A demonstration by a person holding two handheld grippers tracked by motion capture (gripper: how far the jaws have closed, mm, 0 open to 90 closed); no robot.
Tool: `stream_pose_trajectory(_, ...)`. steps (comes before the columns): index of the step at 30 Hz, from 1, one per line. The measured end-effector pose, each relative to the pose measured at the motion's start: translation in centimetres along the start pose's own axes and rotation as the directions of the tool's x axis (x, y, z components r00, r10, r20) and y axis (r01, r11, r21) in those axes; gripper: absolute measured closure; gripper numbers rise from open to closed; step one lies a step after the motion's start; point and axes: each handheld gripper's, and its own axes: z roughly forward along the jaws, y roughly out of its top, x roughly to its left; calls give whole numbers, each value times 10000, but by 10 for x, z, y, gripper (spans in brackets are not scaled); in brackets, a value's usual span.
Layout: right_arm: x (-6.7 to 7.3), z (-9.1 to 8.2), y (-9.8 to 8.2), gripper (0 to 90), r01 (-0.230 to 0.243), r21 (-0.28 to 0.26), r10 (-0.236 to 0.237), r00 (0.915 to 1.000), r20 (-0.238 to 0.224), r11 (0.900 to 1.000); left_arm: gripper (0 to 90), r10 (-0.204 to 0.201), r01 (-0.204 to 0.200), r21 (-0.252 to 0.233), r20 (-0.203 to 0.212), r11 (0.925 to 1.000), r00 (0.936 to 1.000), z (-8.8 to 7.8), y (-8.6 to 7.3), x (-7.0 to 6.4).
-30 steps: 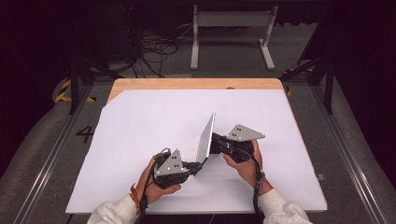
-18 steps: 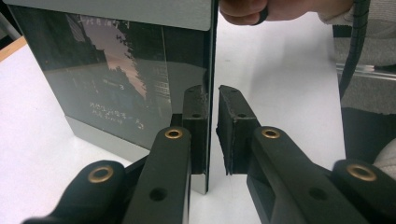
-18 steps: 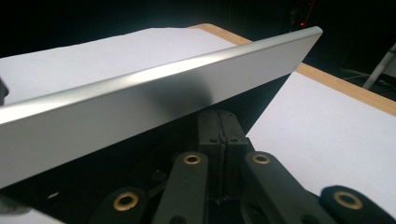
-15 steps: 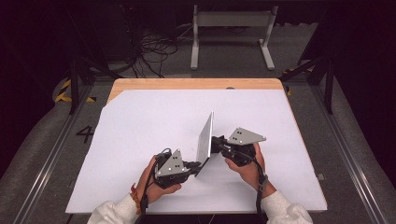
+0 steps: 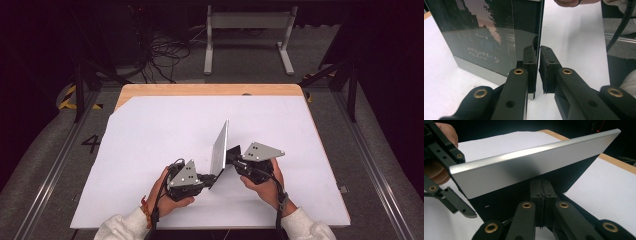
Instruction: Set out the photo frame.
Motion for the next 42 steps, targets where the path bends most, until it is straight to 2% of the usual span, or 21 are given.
stream_pose_trajectory(14,-5,4,-1,900,-162,-38,163,9997,203,9999,842,68,-69,-7,-179,10000,9998,11,6,-1)
stream_pose_trajectory(21,-1,1,-3,872,52,89,-54,9998,216,9999,835,198,-198,156,-57,9997,9998,11,4,-1)
stream_pose_trajectory(26,6,-10,-9,807,204,352,-207,9998,63,9992,801,254,-251,450,-61,9987,9997,13,-3,1)
stream_pose_trajectory(29,11,-20,-13,745,183,481,-186,9998,47,9987,786,-9,0,491,197,9988,9998,17,-8,6)
stream_pose_trajectory(33,20,-32,-18,720,316,556,-310,9995,-107,9980,812,265,-288,648,366,9975,9990,19,-9,7)
stream_pose_trajectory(35,24,-34,-20,712,415,618,-409,9991,-116,9972,818,256,-284,653,426,9975,9988,19,-9,8)
stream_pose_trajectory(39,26,-35,-19,696,204,535,-195,9997,-171,9984,812,126,-154,561,492,9983,9987,20,-10,8)
stream_pose_trajectory(42,30,-33,-18,663,242,534,-228,9994,-260,9983,810,108,-133,507,499,9986,9987,21,-10,8)
